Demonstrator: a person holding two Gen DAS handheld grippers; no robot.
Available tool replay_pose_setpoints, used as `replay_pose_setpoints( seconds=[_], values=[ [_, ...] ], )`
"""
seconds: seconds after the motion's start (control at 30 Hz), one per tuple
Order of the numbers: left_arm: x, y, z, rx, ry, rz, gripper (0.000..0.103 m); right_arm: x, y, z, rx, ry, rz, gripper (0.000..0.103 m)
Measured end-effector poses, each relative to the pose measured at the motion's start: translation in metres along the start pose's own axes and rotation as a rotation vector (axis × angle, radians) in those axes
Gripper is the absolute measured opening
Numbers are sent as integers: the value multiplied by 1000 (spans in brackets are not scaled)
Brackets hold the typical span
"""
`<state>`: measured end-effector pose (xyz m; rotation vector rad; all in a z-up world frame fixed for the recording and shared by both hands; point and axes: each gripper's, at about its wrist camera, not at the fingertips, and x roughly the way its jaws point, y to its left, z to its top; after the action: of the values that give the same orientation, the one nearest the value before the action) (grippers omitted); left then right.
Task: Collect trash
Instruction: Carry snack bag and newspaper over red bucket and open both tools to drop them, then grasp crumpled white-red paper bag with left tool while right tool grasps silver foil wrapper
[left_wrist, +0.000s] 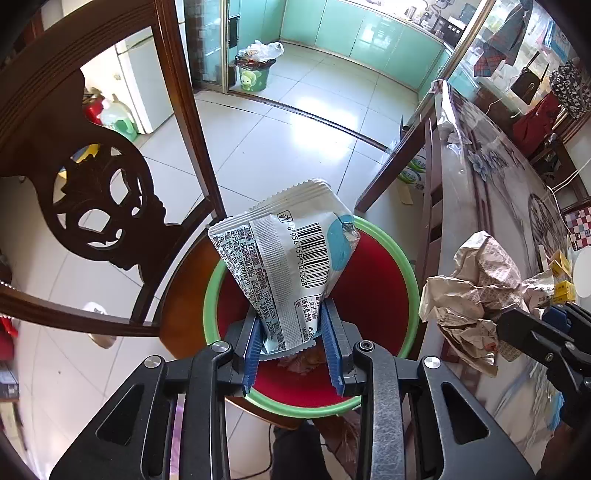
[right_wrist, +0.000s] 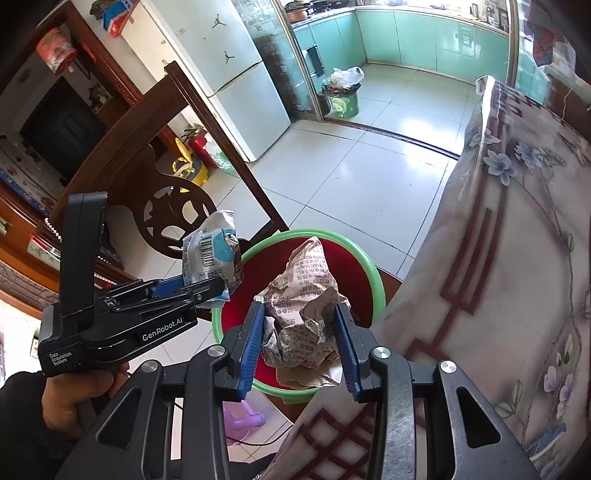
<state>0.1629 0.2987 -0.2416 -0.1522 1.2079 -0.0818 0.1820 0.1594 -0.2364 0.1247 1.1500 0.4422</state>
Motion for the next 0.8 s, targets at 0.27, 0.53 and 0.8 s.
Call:
replay_pose_setpoints(
  seconds=[0.27,0.53,0.8],
  values=[
    [-3,3,4,-12,-14,-12,38,-2,4,4,-24,-25,6,39],
    [-14,3,7,-28,-58,-17,63,-5,9,0,-67,-27,60,54],
    [-33,-5,3,-41,-104,-14,65,-37,-7,-12,-30,-101,32,54]
  ],
)
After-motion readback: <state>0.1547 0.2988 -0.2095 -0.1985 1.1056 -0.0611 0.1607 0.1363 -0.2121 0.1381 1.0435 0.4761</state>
